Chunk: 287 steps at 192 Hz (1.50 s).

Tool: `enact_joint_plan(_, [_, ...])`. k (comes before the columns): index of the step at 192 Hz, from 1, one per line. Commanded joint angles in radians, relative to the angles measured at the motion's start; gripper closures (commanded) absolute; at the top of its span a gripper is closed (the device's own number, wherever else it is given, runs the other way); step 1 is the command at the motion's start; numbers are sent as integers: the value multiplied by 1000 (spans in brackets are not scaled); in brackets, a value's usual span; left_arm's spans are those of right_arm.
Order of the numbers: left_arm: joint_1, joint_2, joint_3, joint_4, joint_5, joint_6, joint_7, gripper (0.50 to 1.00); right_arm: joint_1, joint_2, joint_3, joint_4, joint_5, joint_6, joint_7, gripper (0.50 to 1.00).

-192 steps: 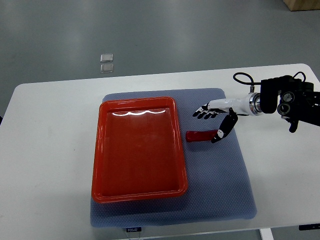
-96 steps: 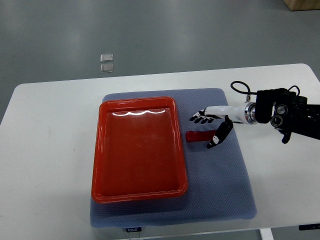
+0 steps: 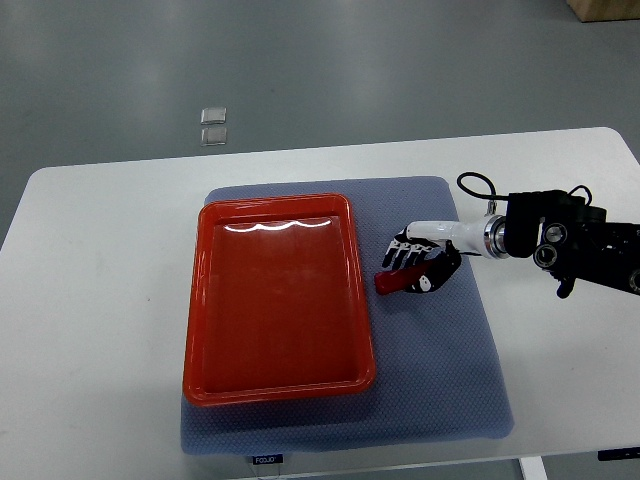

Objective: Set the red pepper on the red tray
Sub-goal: 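Lower the right hand and close its fingers around the red pepper, then lift the pepper with the right hand and carry it over the tray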

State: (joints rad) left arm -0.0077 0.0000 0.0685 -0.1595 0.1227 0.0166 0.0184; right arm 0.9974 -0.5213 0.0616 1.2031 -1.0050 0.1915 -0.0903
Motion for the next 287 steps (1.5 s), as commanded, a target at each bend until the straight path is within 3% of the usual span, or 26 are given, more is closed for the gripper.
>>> enact_joint_plan(1, [0,0,1,0,0,0,0,500,-10,9,0,-13,-15,-6,1,912])
enact_joint_plan(10, [0,0,1,0,0,0,0,500,-11,14,0,-16,-18,-7,1,940])
enact_joint_plan(17, [0,0,-1,0,0,0,0,500,-11,12,0,-16,-21,-7,1,1000])
enact_joint_plan(60, [0,0,1,0,0,0,0,500,24,-8,4,-19,-20,9,0,1000])
enact_joint_plan(96, [0,0,1,0,0,0,0,500,132,-60,15,-13,-9,85,0,1000])
enact_joint_plan(149, [0,0,-1,0,0,0,0,500,228,-43,15,-11,-1,118,-3,1000])
enact_joint_plan(257, [0,0,1,0,0,0,0,500,273,161,14,-50,13,124,-5,1000])
enact_joint_plan(287, [0,0,1,0,0,0,0,500,262,273,12,-109,9,114,-3,1000])
